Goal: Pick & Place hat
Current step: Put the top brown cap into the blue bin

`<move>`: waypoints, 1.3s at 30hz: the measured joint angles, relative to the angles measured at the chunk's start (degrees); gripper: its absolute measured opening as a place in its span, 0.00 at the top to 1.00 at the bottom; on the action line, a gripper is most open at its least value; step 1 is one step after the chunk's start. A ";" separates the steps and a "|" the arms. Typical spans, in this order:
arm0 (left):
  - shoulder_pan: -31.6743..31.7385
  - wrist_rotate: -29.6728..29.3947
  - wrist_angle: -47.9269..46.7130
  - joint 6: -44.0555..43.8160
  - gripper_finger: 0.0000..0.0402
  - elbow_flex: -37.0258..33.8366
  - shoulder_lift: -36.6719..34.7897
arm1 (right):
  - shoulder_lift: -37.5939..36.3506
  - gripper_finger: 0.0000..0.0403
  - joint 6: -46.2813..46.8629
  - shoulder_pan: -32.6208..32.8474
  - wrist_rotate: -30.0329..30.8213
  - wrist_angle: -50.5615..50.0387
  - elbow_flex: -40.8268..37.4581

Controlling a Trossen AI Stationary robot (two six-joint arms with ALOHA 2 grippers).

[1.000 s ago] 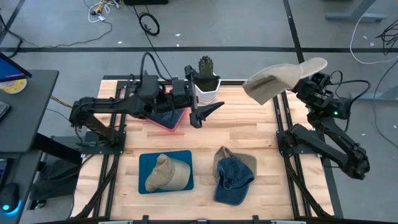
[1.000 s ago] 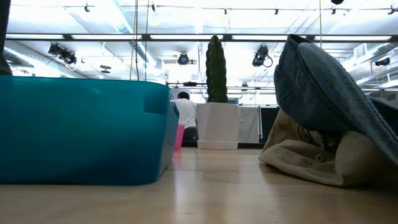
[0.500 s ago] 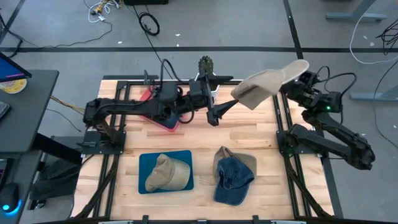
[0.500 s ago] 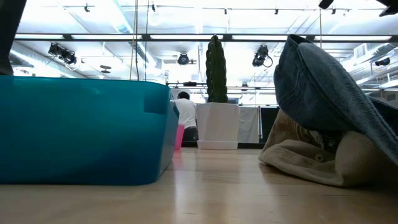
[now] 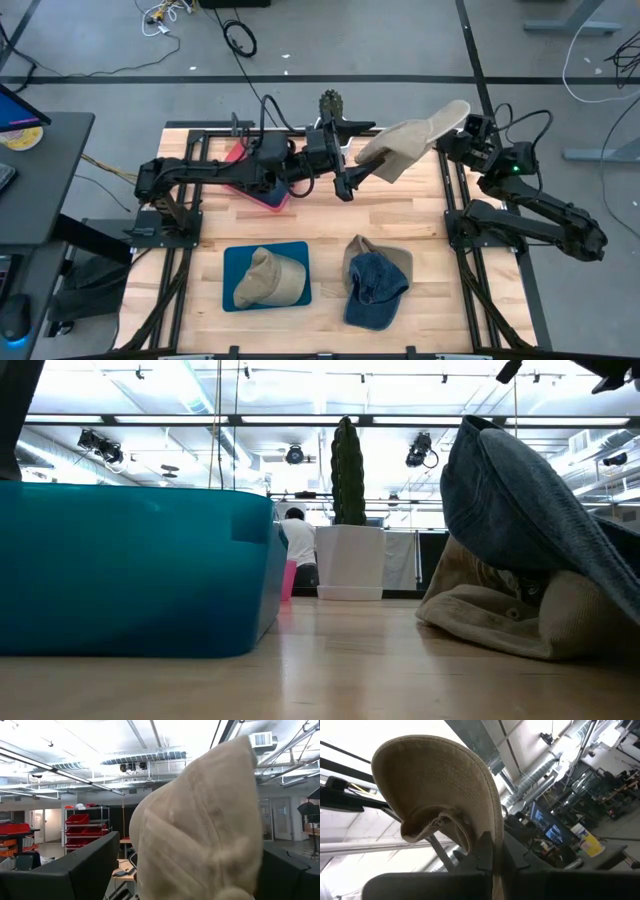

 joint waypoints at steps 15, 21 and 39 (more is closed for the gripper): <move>0.00 0.05 -0.11 -2.50 0.31 0.00 0.00 | 0.93 0.98 -1.31 1.62 0.31 -0.01 0.00; 0.00 0.20 -1.77 -2.48 0.50 0.00 -0.04 | 0.91 0.98 -0.35 1.62 1.55 3.56 0.00; -0.02 0.81 -1.79 0.72 0.96 0.00 -0.10 | 0.93 0.91 -0.22 1.60 1.53 2.13 0.00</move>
